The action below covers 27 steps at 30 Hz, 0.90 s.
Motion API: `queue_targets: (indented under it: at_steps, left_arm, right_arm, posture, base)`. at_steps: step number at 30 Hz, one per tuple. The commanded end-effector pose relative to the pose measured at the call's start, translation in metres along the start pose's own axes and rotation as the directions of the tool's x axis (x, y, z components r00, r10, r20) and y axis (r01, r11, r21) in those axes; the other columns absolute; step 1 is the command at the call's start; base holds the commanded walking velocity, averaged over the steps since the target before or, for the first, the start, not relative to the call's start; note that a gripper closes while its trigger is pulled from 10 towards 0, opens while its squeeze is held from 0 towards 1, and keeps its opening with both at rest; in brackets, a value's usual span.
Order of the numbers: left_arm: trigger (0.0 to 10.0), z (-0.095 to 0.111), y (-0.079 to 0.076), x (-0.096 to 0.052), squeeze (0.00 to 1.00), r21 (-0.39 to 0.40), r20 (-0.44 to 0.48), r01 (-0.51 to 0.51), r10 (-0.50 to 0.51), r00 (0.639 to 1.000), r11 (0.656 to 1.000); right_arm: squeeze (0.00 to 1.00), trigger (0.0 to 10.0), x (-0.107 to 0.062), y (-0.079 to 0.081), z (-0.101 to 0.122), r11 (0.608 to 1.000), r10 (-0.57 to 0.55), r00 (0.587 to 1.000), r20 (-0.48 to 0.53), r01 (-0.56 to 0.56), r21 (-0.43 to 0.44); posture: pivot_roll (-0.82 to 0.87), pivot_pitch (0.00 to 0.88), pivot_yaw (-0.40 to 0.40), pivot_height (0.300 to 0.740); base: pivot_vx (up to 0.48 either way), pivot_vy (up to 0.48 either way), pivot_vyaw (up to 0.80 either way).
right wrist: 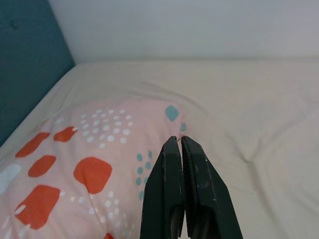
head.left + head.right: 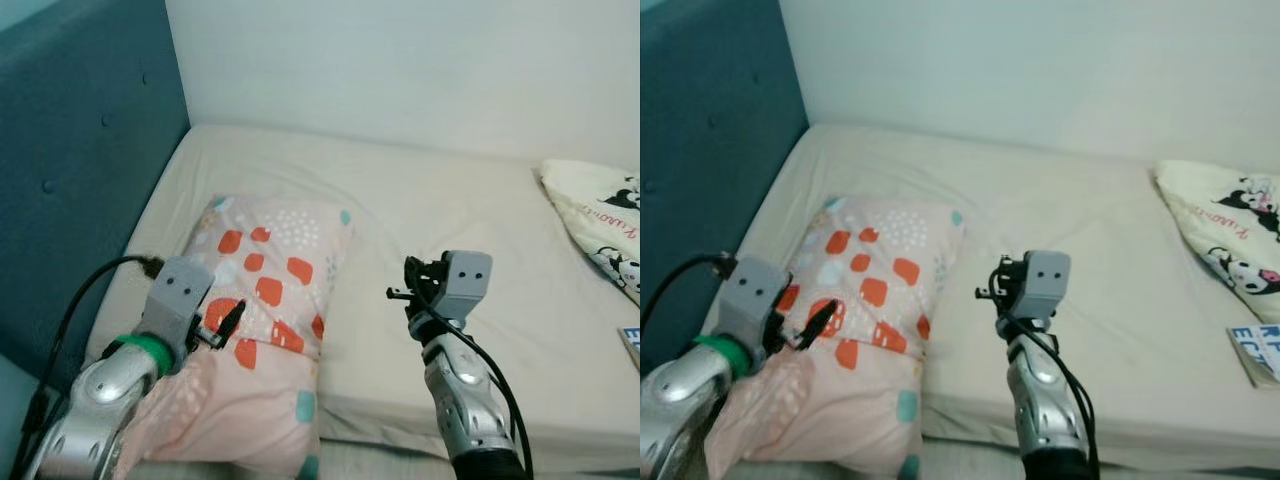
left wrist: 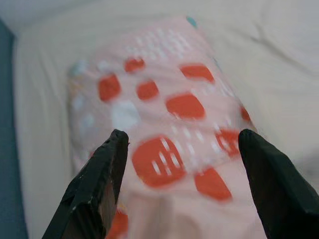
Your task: Clean up the room
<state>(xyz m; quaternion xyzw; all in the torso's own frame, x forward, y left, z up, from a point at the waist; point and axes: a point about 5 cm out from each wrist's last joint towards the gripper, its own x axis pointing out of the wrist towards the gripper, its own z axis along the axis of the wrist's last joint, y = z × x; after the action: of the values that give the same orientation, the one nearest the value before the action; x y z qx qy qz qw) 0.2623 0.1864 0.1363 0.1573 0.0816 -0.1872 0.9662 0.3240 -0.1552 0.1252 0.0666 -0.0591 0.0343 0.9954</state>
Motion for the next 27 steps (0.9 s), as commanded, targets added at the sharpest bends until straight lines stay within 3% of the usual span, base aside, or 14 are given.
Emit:
queue_targets:
  at_steps: [1, 3, 7, 10, 13, 27]
  left_arm:
    - [10.0, -0.004, -0.005, -0.005, 0.0, -0.001, -0.024, 0.055, -0.055, 0.998, 0.998]
    - [10.0, -0.004, -0.005, -0.005, 0.0, -0.001, -0.024, 0.055, -0.055, 0.998, 0.998]
    - [10.0, -0.014, -0.002, -0.024, 0.0, 0.044, -0.099, 0.218, -0.213, 0.972, 0.975]
    - [10.0, -0.013, -0.001, -0.028, 0.0, 0.044, -0.109, 0.263, -0.258, 0.96, 0.964]
    - [10.0, -0.011, 0.001, -0.03, 0.0, 0.042, -0.111, 0.28, -0.274, 0.955, 0.959]
    - [10.0, -0.007, -0.004, -0.022, 0.0, 0.04, -0.085, 0.287, -0.283, 0.955, 0.957]
  right_arm:
    - [0.0, 10.0, -0.005, -0.003, -0.004, 1.0, 0.011, 1.0, -0.027, -0.012, -0.023]
    - [0.0, 10.0, -0.005, -0.003, -0.004, 1.0, 0.011, 1.0, -0.027, -0.012, -0.023]
    - [0.0, 10.0, -0.008, -0.007, -0.007, 0.996, 0.066, 0.996, -0.057, -0.07, -0.059]
    - [0.0, 10.0, -0.01, -0.006, -0.008, 0.991, 0.106, 0.991, -0.077, -0.111, -0.073]
    - [0.0, 10.0, -0.014, -0.008, -0.011, 0.982, 0.15, 0.983, -0.107, -0.161, -0.099]
    - [0.0, 10.0, -0.014, -0.008, -0.012, 0.98, 0.161, 0.98, -0.118, -0.173, -0.098]
  posture:
    - [0.05, 0.112, 0.008, 0.696]
    - [0.05, 0.112, 0.008, 0.696]
    - [0.05, 0.126, 0.004, 0.676]
    - [0.05, 0.127, 0.005, 0.666]
    - [0.05, 0.128, 0.006, 0.651]
    - [0.04, 0.12, 0.003, 0.602]
  base:
    - [0.0, 0.0, 0.0]
    - [0.0, 0.0, 0.0]
    - [0.0, 0.0, 0.0]
    - [0.0, 0.0, 0.0]
    - [0.0, 0.0, 0.0]
    - [0.0, 0.0, 0.0]
